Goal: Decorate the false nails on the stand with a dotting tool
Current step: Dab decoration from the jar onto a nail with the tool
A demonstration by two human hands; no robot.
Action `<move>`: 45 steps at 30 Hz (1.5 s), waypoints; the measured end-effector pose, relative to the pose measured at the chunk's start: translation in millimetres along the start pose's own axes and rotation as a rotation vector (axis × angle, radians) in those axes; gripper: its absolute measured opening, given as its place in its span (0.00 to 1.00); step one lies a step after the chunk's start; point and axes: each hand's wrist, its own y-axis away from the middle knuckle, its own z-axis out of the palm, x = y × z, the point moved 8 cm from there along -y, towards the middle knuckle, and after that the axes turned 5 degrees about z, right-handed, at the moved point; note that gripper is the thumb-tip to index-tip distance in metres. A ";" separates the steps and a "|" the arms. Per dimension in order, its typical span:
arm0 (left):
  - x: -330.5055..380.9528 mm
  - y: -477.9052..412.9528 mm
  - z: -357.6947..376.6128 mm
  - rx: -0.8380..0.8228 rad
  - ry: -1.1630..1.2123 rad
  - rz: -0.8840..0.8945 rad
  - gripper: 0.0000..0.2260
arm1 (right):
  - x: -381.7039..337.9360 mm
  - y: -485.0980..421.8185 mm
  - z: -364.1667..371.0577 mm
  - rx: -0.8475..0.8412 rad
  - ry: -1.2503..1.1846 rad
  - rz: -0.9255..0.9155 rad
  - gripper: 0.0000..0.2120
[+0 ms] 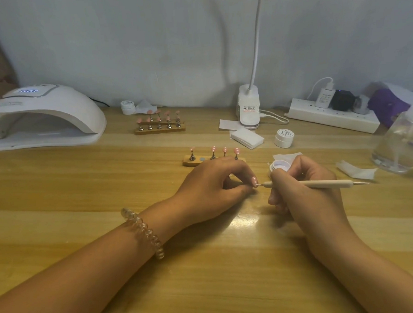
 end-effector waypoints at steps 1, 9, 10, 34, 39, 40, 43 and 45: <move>0.1 0.1 0.1 -0.001 -0.001 0.000 0.04 | 0.0 0.1 0.4 -0.003 0.002 0.000 0.10; -0.4 0.4 -0.3 -0.005 -0.007 -0.008 0.04 | 1.4 -0.4 -0.9 0.001 -0.014 0.004 0.11; 0.0 0.4 -0.3 -0.004 -0.007 -0.007 0.04 | 1.6 -0.5 -0.8 0.002 -0.014 0.003 0.11; -1.7 0.7 0.4 -0.005 0.024 -0.023 0.04 | 3.2 -33.3 -40.1 0.181 0.091 -0.151 0.13; -2.9 0.5 0.4 -0.004 0.025 -0.031 0.05 | 5.2 -35.8 -40.8 0.197 0.094 -0.170 0.10; -2.3 0.5 0.4 -0.005 0.023 -0.028 0.05 | 4.8 -35.8 -39.8 0.196 0.113 -0.177 0.10; -0.6 0.3 -0.2 -0.004 0.025 -0.017 0.05 | 3.5 -35.6 -38.3 0.186 0.152 -0.190 0.11; -0.6 0.0 -0.3 -0.004 0.025 -0.020 0.05 | 3.1 -35.2 -37.3 0.176 0.179 -0.195 0.11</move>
